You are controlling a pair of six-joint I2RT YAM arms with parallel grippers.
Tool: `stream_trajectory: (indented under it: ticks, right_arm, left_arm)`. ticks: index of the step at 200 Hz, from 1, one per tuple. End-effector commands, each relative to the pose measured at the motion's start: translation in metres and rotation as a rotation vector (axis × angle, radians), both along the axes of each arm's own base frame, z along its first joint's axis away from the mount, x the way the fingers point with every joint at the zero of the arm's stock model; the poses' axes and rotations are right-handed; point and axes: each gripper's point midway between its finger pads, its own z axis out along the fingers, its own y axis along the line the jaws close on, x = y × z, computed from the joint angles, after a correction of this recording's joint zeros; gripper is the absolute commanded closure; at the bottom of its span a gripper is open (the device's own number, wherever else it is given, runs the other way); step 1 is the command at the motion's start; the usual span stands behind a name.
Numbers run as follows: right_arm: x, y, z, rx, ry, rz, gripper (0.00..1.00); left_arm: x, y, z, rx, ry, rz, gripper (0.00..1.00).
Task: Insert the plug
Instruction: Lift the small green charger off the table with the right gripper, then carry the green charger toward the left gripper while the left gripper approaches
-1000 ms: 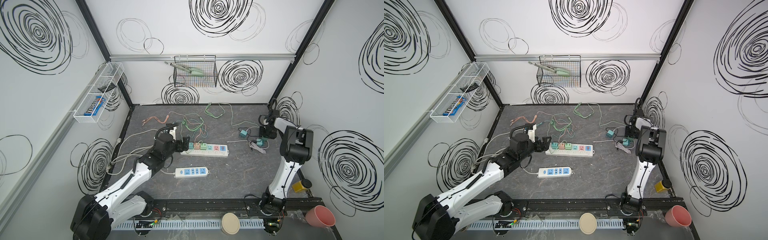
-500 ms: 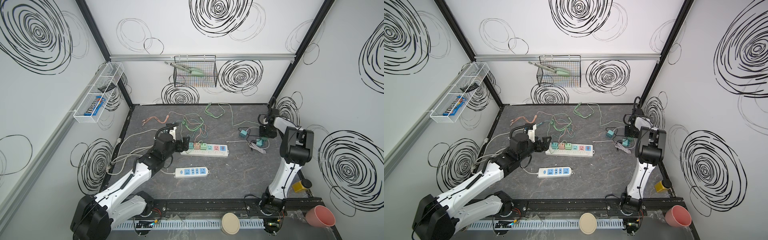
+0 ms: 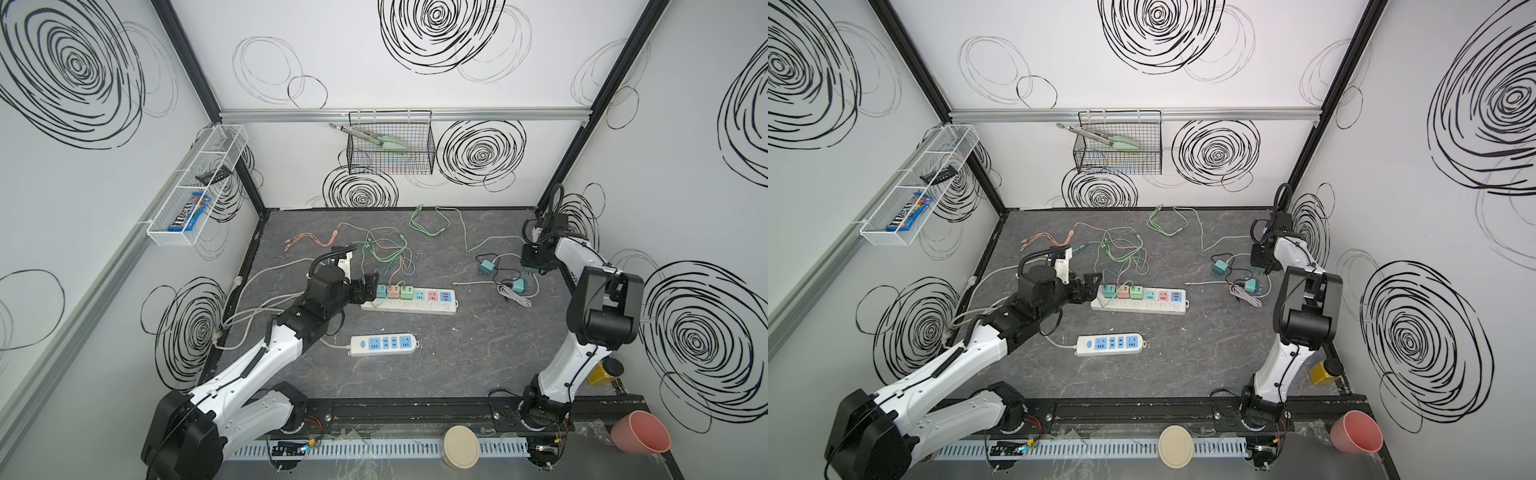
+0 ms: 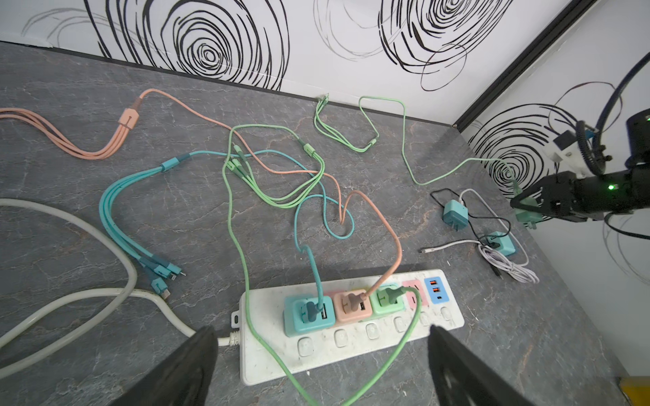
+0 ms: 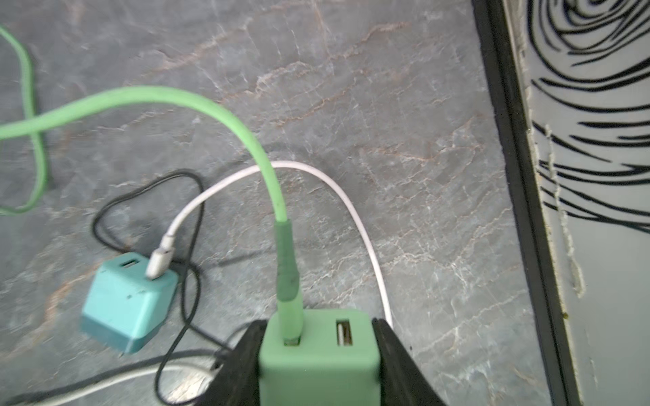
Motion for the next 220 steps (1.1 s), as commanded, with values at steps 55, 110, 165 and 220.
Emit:
stream_trajectory:
  ticks: [55,110,165,220]
  right_arm:
    - [0.005,0.153,0.177,0.000,-0.814,0.458,0.76]
    - [-0.035,0.249,0.213,-0.011,-0.992,0.819,0.76]
    - [-0.089,0.319,0.219,-0.144,-1.156,1.098,0.77]
    - [-0.114,0.356,0.209,-0.283,-1.187,1.268,0.77]
  left_arm:
    - [-0.005,-0.068,0.037,-0.001,0.000,-0.323,0.01]
    - [-0.013,-0.098,0.075,-0.009,-0.051,-0.472,0.01]
    - [-0.005,-0.110,0.120,-0.023,-0.103,-0.535,0.00]
    - [0.004,-0.121,0.136,-0.018,-0.094,-0.574,0.04]
